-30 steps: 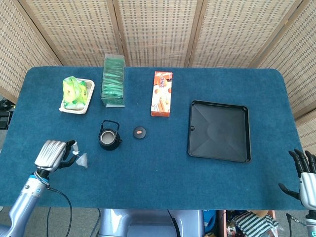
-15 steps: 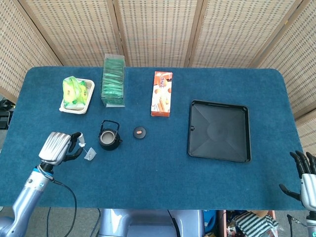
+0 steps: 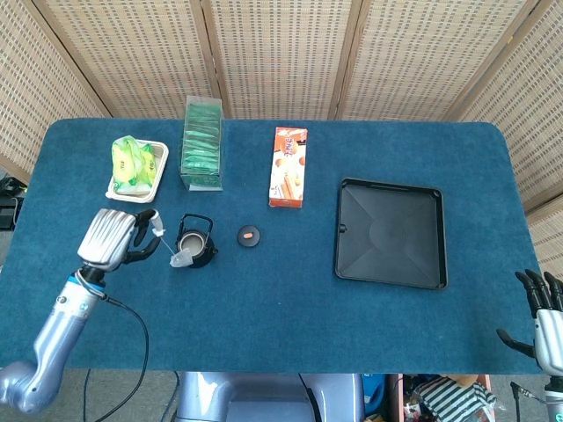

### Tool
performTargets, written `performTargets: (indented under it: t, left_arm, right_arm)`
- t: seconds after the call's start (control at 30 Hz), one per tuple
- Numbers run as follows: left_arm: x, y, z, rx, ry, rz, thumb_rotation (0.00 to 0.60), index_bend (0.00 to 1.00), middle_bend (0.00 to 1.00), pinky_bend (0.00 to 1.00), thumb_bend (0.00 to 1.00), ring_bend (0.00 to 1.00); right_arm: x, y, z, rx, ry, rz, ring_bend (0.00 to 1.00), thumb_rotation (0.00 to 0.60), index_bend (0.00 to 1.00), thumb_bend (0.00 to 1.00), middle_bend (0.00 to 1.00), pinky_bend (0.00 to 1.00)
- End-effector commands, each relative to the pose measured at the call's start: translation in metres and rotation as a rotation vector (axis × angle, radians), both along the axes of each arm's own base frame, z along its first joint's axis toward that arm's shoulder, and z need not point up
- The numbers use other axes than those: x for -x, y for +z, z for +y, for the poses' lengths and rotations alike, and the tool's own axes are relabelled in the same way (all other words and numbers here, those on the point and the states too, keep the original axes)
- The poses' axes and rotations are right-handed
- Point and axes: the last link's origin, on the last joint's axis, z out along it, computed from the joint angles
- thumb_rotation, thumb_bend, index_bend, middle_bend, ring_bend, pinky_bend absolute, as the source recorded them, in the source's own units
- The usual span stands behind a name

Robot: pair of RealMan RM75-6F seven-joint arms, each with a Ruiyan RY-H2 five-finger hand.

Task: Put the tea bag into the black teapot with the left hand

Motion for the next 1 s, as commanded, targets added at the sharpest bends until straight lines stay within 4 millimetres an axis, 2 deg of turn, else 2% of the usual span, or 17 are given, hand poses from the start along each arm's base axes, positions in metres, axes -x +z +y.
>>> performTargets:
  t: [0.03, 0.3, 0.43, 1.0]
  left_arm:
    - [-0.004, 0.001, 0.006, -0.005, -0.004, 0.003, 0.600, 0.54, 0.83, 0.74, 0.37, 0.81]
    - [-0.017, -0.004, 0.030, 0.000, -0.008, 0.048, 0.600, 0.54, 0.83, 0.74, 0.37, 0.81]
    - [-0.018, -0.013, 0.037, 0.028, 0.003, 0.078, 0.600, 0.54, 0.83, 0.74, 0.37, 0.81]
    - [0.012, -0.026, 0.024, 0.101, 0.095, 0.158, 0.600, 0.54, 0.83, 0.74, 0.37, 0.81]
  right_arm:
    - [0.000, 0.000, 0.000, 0.000, -0.001, 0.000, 0.01, 0.600, 0.16, 0.02, 0.19, 0.12]
    - [0.002, -0.001, 0.001, -0.002, -0.010, -0.003, 0.01, 0.600, 0.16, 0.02, 0.19, 0.12]
    - [0.003, -0.001, 0.003, -0.001, -0.018, -0.003, 0.01, 0.600, 0.16, 0.02, 0.19, 0.12]
    - [0.003, 0.000, 0.003, 0.001, -0.020, -0.003, 0.01, 0.600, 0.16, 0.02, 0.19, 0.12]
